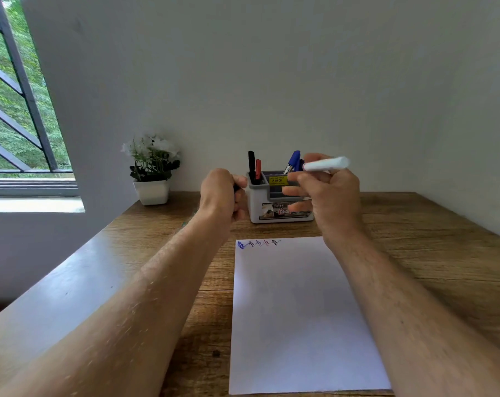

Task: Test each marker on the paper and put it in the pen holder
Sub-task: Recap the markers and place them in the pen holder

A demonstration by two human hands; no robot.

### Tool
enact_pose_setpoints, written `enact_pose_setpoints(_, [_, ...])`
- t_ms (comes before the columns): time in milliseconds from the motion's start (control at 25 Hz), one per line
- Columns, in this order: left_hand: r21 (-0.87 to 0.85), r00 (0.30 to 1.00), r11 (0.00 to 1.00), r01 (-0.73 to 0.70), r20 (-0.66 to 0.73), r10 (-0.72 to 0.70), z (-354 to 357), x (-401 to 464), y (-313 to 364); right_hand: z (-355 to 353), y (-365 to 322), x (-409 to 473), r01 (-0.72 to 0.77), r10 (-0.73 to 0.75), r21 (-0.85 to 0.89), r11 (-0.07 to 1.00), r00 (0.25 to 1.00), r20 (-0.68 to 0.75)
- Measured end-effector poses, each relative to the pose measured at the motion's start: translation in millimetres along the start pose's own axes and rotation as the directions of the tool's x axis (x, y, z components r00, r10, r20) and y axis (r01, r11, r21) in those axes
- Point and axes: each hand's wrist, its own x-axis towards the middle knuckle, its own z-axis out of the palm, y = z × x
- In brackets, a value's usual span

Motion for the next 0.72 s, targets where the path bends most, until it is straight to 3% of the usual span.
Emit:
enact_pose_setpoints(80, [0.224,0.998,0.973,-0.053,0.046,0.044,0,2,-1,-1,0,-3,-0.010,0.009,-0.106,0.994,1.000,-0.005])
enact_pose_setpoints(160, [0.516,0.986,0.840,-0.169,0.094,0.140,3,1,-5,-4,3,-7,0.013,-0.013,-0.196,0.980,1.000,-0.003])
enact_pose_setpoints(240, [0.677,0.961,0.685,-0.268,0.133,0.244,9,-5,-9,-7,5,-10,-0.012,0.013,-0.215,0.976,1.000,0.004])
enact_pose_setpoints(400, [0.739,0.951,0.600,-0.308,0.238,0.196,13,-7,-11,-13,10,-12,-0.130,0.156,-0.249,0.960,0.984,0.085])
enact_pose_setpoints(560, [0.802,0.912,0.456,-0.387,0.405,0.061,7,-2,-12,-14,17,-10,-0.119,0.183,-0.329,0.937,0.968,0.171])
enact_pose_setpoints(640, [0.826,0.902,0.385,-0.412,0.429,0.044,6,1,-12,-14,18,-10,-0.122,0.198,-0.347,0.930,0.961,0.195])
enact_pose_setpoints(720, [0.833,0.903,0.380,-0.403,0.429,0.017,5,4,-14,-14,19,-11,-0.142,0.227,-0.352,0.925,0.950,0.216])
